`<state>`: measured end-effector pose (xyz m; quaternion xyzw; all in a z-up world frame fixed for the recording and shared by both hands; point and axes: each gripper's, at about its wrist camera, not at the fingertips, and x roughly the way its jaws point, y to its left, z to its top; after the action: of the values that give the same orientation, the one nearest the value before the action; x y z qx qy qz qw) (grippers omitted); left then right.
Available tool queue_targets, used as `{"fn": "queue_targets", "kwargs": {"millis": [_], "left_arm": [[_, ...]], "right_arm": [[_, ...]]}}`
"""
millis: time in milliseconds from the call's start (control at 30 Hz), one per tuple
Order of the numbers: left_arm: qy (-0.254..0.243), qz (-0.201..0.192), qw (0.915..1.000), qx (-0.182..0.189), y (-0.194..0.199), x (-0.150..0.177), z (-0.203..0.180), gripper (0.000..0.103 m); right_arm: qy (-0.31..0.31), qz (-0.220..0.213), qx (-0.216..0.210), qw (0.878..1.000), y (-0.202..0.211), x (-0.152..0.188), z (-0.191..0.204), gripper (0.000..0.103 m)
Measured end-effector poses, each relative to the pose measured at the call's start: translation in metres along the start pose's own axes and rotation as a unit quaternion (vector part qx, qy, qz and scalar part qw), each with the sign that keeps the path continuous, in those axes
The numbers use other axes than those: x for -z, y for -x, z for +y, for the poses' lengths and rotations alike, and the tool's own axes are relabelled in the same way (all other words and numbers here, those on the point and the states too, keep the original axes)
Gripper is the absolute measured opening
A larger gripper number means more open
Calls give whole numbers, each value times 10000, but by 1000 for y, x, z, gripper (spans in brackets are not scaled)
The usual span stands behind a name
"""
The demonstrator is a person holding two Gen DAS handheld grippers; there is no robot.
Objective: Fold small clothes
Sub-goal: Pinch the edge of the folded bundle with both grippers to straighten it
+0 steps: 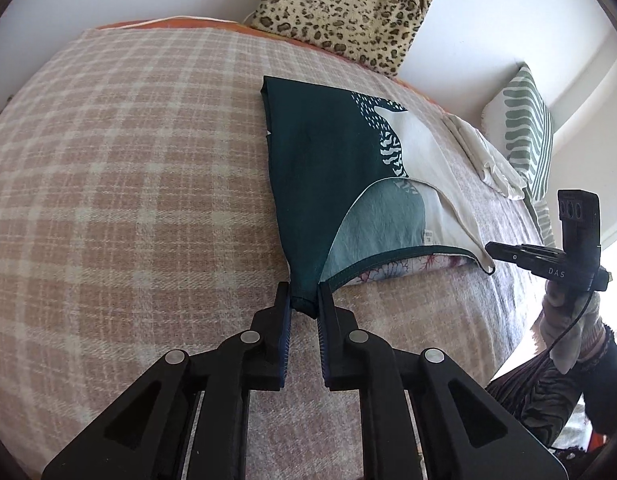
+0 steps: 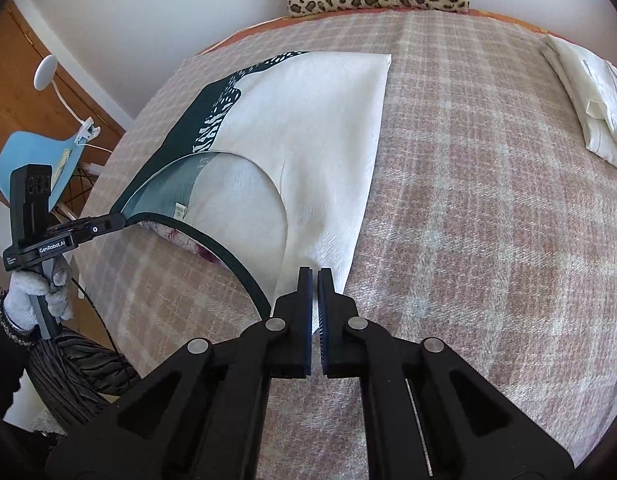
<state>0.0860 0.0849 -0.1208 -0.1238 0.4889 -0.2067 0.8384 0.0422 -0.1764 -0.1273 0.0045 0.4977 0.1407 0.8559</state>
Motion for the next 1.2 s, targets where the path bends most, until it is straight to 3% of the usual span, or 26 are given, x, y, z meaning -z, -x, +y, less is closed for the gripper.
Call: {"fn": "queue_targets", "kwargs": {"millis": [100, 200, 367, 467, 567, 867, 1033, 1133, 1200], "left_arm": [[63, -167, 9998, -81, 12, -7, 1, 20], [-42, -527, 9985, -158, 28, -20, -6, 21], [-262, -1107, 9935, -62, 45, -51, -28, 24], [-232, -1274, 9916, 61, 37, -76, -35, 27], [-237, -1235, 9920, 108, 15, -99, -42, 35], [-7, -785, 9967, 221, -54, -136, -48, 35], [-108, -665, 9977, 82, -79, -142, -53, 35], [-53, -572, 9983, 14, -92, -143, -50, 41], [-137, -511, 9983, -240, -102, -141, -50, 41]], "right_arm": [[28, -149, -46, 9999, 15, -1, 0, 4], [230, -651, -15, 9976, 39, -12, 5, 4], [73, -1191, -439, 9919, 60, -51, 9, 4], [81, -1283, -439, 9907, 50, -82, 16, 4], [-50, -1236, -668, 9901, 28, -112, 20, 4], [-541, -920, -1049, 9887, -36, -155, 12, 4], [-645, -779, -1146, 9883, -58, -170, 15, 4], [-698, -616, -1128, 9892, -77, -174, 17, 4], [-674, -482, -969, 9918, -90, -176, 18, 4]]}}
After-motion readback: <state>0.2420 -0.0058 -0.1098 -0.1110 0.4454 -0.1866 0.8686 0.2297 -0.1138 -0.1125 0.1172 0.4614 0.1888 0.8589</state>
